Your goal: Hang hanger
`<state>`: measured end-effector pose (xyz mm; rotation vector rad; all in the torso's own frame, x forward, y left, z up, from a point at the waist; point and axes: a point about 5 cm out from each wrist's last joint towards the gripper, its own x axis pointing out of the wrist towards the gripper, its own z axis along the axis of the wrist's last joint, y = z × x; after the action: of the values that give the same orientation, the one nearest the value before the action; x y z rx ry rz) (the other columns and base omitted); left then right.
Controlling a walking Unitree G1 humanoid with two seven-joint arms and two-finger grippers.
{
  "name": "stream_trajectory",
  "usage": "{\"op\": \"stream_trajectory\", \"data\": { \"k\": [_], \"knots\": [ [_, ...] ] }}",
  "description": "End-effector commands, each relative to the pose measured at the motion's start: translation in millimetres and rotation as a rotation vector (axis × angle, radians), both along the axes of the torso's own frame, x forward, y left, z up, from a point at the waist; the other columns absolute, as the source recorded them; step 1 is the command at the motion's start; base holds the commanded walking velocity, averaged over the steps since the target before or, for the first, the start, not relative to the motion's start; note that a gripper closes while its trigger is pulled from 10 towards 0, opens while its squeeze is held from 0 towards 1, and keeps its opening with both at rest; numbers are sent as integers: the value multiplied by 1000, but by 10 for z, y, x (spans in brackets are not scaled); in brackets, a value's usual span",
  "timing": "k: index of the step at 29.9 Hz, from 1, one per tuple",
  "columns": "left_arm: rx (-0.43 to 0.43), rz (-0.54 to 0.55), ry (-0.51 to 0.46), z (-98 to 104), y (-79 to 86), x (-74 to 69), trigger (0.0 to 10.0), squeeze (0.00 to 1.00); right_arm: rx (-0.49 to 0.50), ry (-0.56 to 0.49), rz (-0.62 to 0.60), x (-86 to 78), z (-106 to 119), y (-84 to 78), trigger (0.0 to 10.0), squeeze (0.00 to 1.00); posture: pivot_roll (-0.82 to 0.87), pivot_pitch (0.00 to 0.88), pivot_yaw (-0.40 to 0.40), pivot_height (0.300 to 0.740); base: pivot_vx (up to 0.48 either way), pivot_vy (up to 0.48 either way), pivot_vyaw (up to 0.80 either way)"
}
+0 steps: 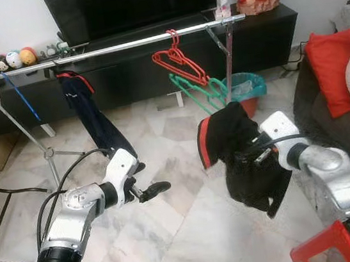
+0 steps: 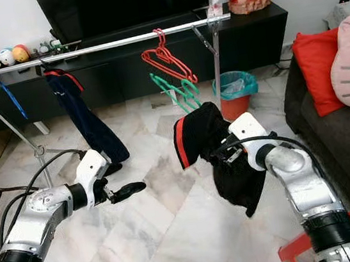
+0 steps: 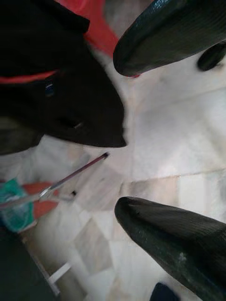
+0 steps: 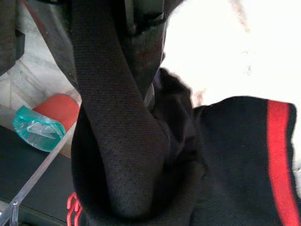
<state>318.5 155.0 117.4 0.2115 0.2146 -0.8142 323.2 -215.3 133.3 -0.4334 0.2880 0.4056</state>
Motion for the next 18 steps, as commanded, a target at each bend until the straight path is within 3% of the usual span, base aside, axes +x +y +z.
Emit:
{"op": "stream_trajectory", "data": {
  "k": [1,6,8,11,15,18],
  "knots": [
    [-48,153,-84,112,118,111,10000,0,112,-111,-24,21,150,63,10000,0,-63,0,112,740,0,0,0],
    [-113,256,-118,147,107,148,10000,0,176,-54,-16,-144,-81,177,10000,0,-66,0,114,740,0,0,0],
    [-130,311,-120,119,113,155,10000,0,133,9,14,-308,-289,233,10000,0,-75,0,119,740,0,0,0],
    [-127,348,-129,77,120,161,10000,0,94,54,57,-448,-424,247,10000,0,-96,0,128,740,0,0,0],
    [-178,444,-150,120,188,208,10000,0,53,48,103,-494,-399,217,10000,0,-102,0,128,740,0,0,0],
    [-238,505,-167,165,230,227,10000,0,71,4,56,-425,-312,140,10000,0,-99,0,125,740,0,0,0]
  ]
}}
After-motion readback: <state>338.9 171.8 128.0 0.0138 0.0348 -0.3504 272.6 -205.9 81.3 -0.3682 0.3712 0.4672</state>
